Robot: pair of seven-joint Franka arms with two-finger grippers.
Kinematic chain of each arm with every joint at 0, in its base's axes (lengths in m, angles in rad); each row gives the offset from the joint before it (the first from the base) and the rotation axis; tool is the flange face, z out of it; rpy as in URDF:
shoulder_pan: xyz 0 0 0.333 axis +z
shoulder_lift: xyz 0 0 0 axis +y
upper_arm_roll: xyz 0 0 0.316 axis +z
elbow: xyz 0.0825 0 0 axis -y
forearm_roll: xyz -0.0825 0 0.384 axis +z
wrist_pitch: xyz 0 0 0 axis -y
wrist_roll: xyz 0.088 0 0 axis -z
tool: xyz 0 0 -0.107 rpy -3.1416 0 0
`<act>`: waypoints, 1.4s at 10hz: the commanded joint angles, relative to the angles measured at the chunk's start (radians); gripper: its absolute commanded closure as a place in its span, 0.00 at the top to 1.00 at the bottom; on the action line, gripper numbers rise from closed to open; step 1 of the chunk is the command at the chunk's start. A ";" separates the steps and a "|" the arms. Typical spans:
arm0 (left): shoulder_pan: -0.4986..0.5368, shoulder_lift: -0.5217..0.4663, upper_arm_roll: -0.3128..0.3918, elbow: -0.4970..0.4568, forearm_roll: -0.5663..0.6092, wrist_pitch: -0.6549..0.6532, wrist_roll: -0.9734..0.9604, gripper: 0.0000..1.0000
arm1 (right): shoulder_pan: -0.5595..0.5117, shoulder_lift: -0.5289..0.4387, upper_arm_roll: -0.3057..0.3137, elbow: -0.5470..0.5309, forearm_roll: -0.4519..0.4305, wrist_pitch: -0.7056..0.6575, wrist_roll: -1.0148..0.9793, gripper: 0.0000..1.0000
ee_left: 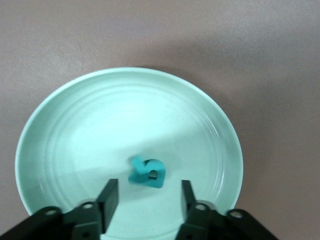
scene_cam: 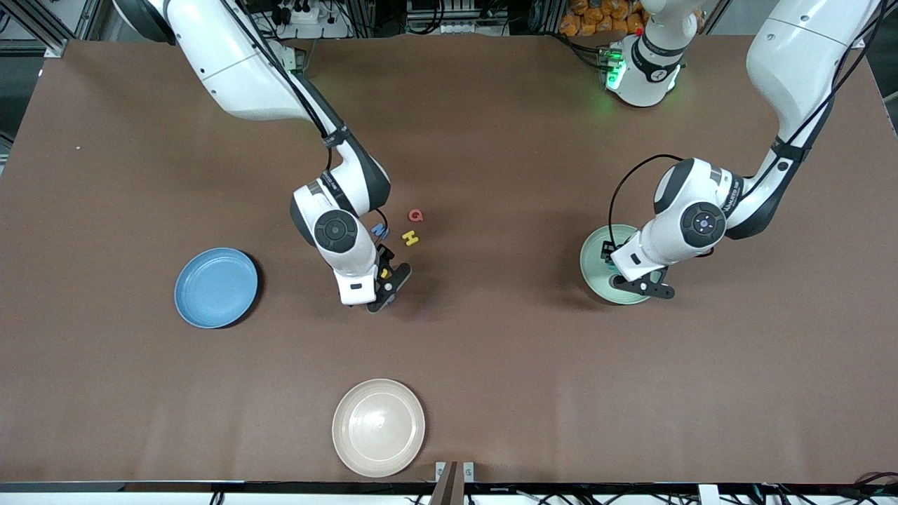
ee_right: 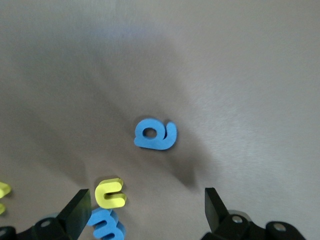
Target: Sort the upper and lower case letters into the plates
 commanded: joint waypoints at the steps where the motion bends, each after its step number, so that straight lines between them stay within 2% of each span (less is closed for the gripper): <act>1: -0.013 -0.025 -0.037 -0.012 0.008 0.009 -0.081 1.00 | 0.010 -0.012 0.005 -0.033 0.005 0.030 -0.012 1.00; 3: -0.034 0.012 -0.077 0.040 -0.013 0.009 -0.184 1.00 | 0.021 -0.013 0.005 -0.039 0.005 0.031 -0.005 1.00; 5: -0.148 0.049 -0.074 0.096 -0.008 0.010 -0.328 1.00 | 0.025 -0.013 0.005 -0.058 0.005 0.046 -0.005 1.00; 6: -0.173 0.067 -0.072 0.112 -0.002 0.013 -0.377 1.00 | 0.025 -0.012 0.003 -0.071 0.005 0.063 -0.005 1.00; 10: -0.184 0.081 -0.072 0.121 0.004 0.039 -0.393 1.00 | 0.027 -0.014 0.005 -0.073 0.005 0.062 -0.004 1.00; 11: -0.195 0.090 -0.071 0.121 0.005 0.050 -0.394 1.00 | 0.031 -0.015 0.005 -0.072 0.005 0.063 -0.004 0.48; 12: -0.195 0.090 -0.071 0.120 0.005 0.054 -0.394 1.00 | 0.031 -0.015 0.005 -0.072 0.005 0.063 -0.004 0.08; 13: -0.194 0.089 -0.071 0.118 0.016 0.055 -0.394 1.00 | 0.031 -0.018 0.005 -0.073 0.005 0.059 -0.002 0.00; 14: -0.192 0.089 -0.069 0.118 0.025 0.055 -0.394 1.00 | 0.030 -0.021 0.005 -0.073 0.005 0.053 -0.002 0.00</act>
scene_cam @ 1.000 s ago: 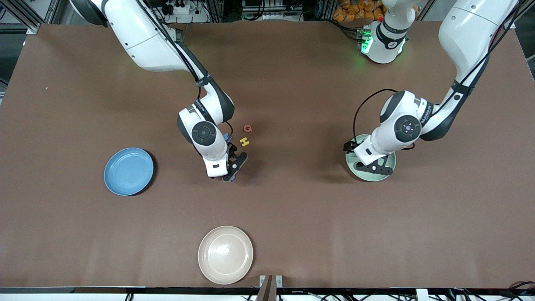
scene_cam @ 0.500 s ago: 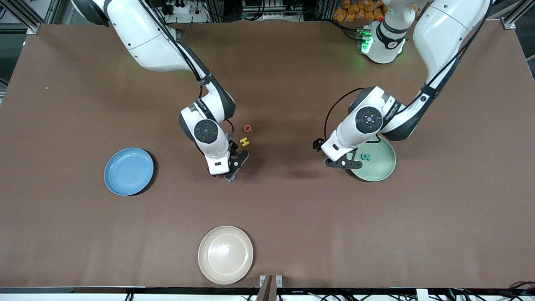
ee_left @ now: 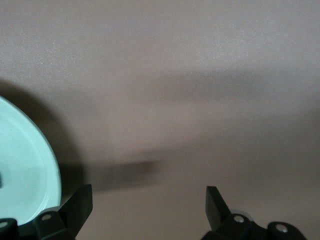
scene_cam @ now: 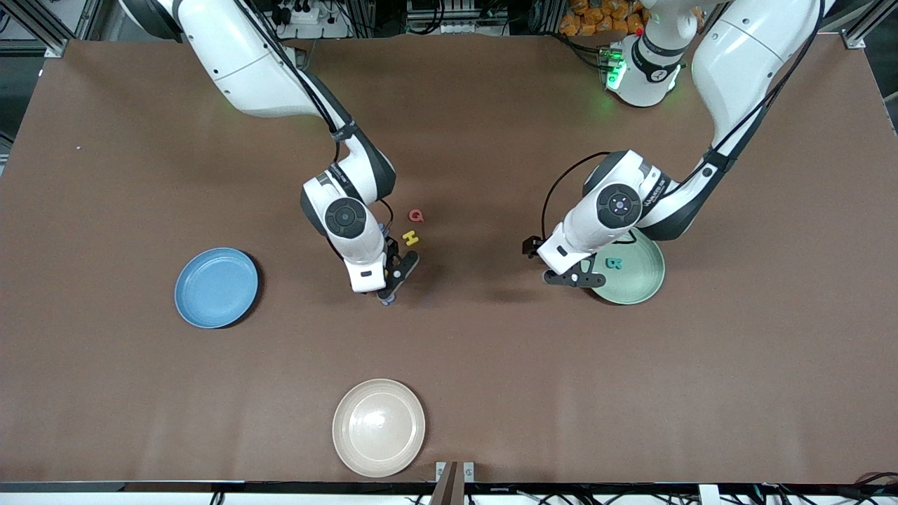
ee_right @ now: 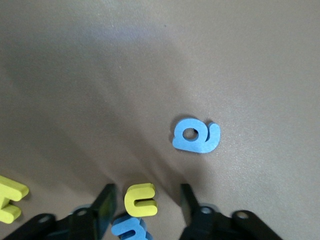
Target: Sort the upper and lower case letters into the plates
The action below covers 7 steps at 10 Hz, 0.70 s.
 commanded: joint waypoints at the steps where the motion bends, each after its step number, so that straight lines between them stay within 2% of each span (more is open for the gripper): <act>1: 0.002 0.004 0.000 0.006 0.026 0.008 -0.013 1.00 | 0.004 -0.009 -0.003 -0.023 0.005 -0.003 -0.004 0.00; 5: -0.003 0.006 -0.002 0.012 0.026 0.010 -0.028 1.00 | -0.040 -0.066 -0.012 -0.017 0.004 -0.024 -0.001 0.00; 7: -0.015 0.015 -0.002 0.026 0.024 0.019 -0.051 1.00 | -0.075 -0.120 -0.052 -0.014 0.002 -0.099 0.050 0.00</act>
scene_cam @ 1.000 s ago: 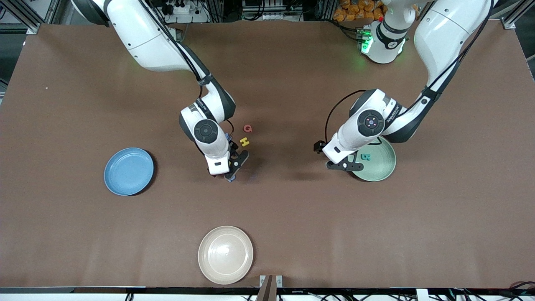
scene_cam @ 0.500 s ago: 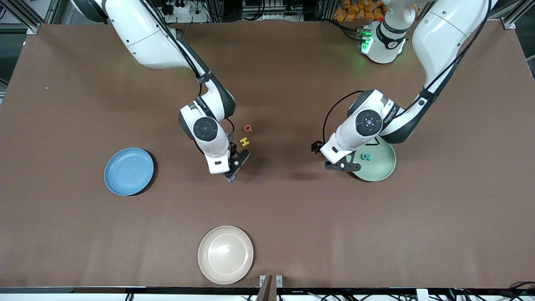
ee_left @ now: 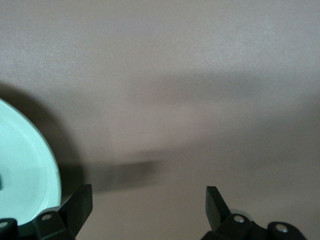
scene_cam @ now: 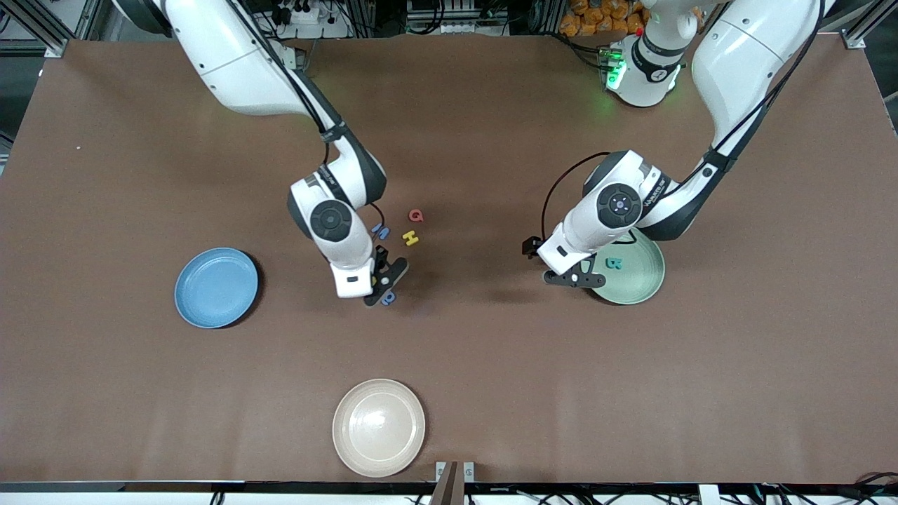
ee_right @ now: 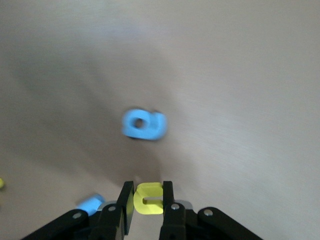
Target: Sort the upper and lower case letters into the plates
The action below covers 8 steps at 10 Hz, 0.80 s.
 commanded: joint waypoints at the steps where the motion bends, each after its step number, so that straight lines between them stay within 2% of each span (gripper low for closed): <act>1: -0.032 0.027 -0.002 0.042 0.024 0.011 -0.085 1.00 | -0.036 -0.095 -0.066 -0.027 0.002 -0.096 0.034 0.00; 2: -0.083 0.036 -0.002 0.070 0.024 0.009 -0.143 1.00 | -0.039 -0.118 -0.127 -0.027 0.002 -0.160 0.035 0.00; 3: -0.159 0.044 0.004 0.094 0.025 0.009 -0.204 1.00 | -0.071 -0.139 -0.159 -0.030 0.011 -0.217 0.050 0.00; 5: -0.381 0.059 0.114 0.186 0.032 0.009 -0.351 1.00 | -0.178 -0.164 -0.161 -0.030 0.011 -0.306 0.096 0.00; 8: -0.719 0.143 0.315 0.353 0.032 0.008 -0.529 1.00 | -0.300 -0.152 -0.161 -0.033 0.011 -0.343 0.097 0.00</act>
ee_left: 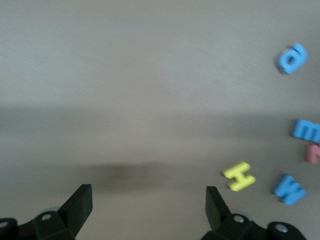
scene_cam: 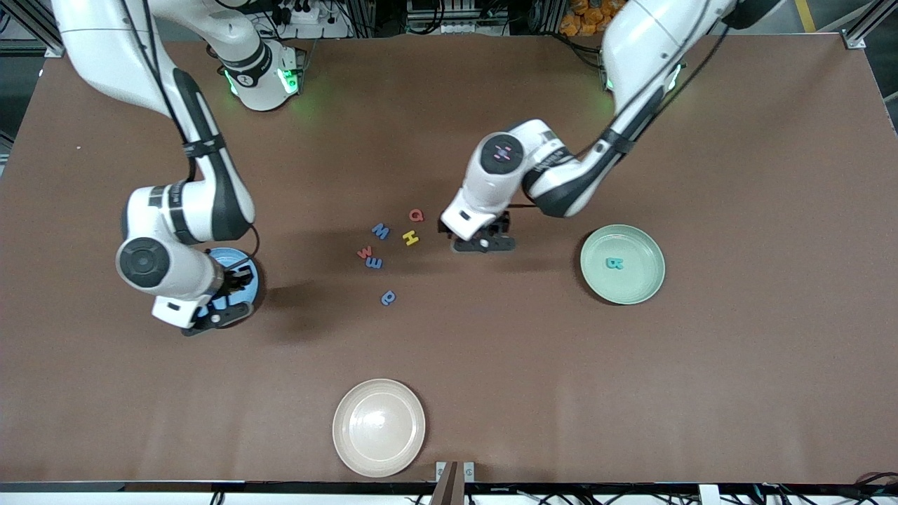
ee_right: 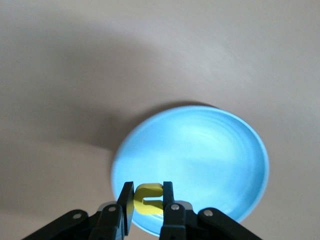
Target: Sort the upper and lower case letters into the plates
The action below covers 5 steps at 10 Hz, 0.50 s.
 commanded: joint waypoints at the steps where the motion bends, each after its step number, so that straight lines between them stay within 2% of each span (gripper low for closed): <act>1: -0.234 0.101 0.169 0.160 0.028 -0.005 -0.076 1.00 | -0.045 -0.017 0.013 -0.040 0.010 -0.012 0.024 0.18; 2: -0.323 0.150 0.238 0.218 0.028 -0.005 -0.077 1.00 | -0.048 -0.012 0.013 -0.040 0.010 -0.009 0.023 0.78; 3: -0.386 0.191 0.299 0.272 0.028 -0.005 -0.068 1.00 | -0.052 -0.009 0.013 -0.039 0.008 -0.006 0.008 1.00; 5: -0.425 0.240 0.324 0.329 0.034 -0.003 -0.030 1.00 | -0.055 -0.002 0.015 -0.034 0.008 -0.003 0.006 1.00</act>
